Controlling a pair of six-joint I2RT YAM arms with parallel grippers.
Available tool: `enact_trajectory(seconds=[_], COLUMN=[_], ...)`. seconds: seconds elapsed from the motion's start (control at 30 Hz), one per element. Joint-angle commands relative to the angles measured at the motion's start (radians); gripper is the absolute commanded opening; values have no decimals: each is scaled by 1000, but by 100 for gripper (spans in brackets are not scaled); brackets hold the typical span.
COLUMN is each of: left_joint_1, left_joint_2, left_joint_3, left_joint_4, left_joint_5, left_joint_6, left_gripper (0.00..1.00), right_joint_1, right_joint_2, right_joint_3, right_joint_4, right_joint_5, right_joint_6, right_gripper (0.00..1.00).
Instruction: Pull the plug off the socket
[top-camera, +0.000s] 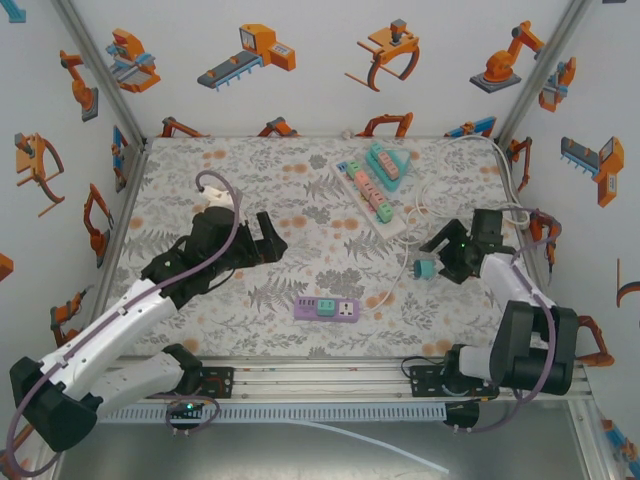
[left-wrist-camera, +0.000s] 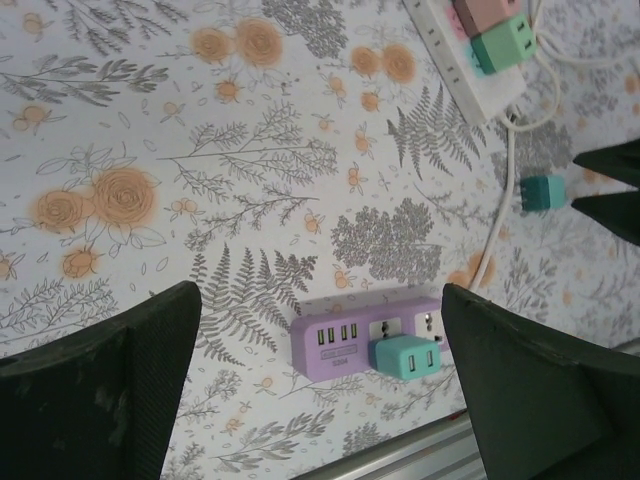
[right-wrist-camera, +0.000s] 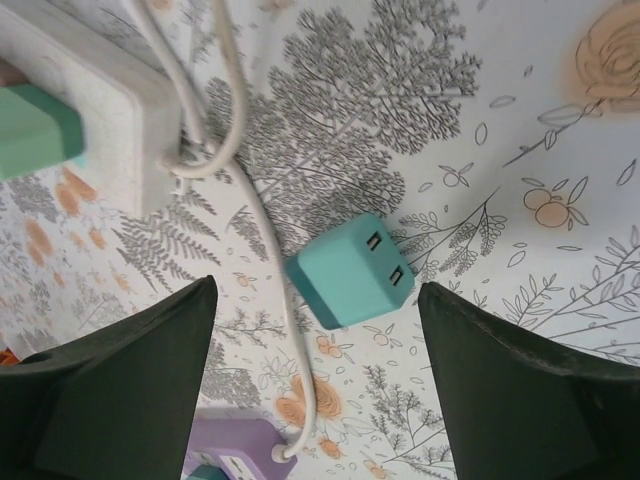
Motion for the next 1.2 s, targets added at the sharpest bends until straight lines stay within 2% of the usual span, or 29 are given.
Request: enact_trajectory(seconds=[0.0, 0.13, 0.37, 0.5, 0.6, 0.7, 0.83, 0.9, 1.0, 1.17], left_joint_1=[-13, -18, -7, 3, 22, 23, 37, 44, 57, 83], left_joint_2=[23, 4, -28, 6, 65, 131, 191, 211, 233, 300], left_joint_3=[81, 73, -27, -68, -108, -120, -177, -193, -212, -220], left_joint_4=[-131, -209, -179, -112, -24, 22, 121, 142, 172, 229], left_joint_5=[-62, -74, -13, 83, 222, 291, 369, 400, 462, 584], left_joint_6=[-118, -173, -198, -78, -15, 39, 100, 136, 190, 274], left_gripper=[97, 97, 97, 99, 99, 98, 98, 98, 97, 97], right_joint_1=[16, 94, 274, 411, 552, 705, 862, 913, 968, 1040], right_joint_2=[-73, -176, -413, -489, -498, -471, -354, -274, -158, -7], right_joint_3=[69, 127, 134, 112, 117, 119, 145, 173, 201, 208], right_joint_4=[-120, -148, -36, 13, -3, -12, -70, -94, -89, -9], right_joint_5=[55, 18, -128, -268, -326, -254, -197, -172, -203, -191], right_joint_6=[-45, -120, -358, -563, -747, -898, -1065, -1096, -1138, -1152], right_gripper=[74, 73, 69, 70, 69, 70, 72, 70, 69, 68])
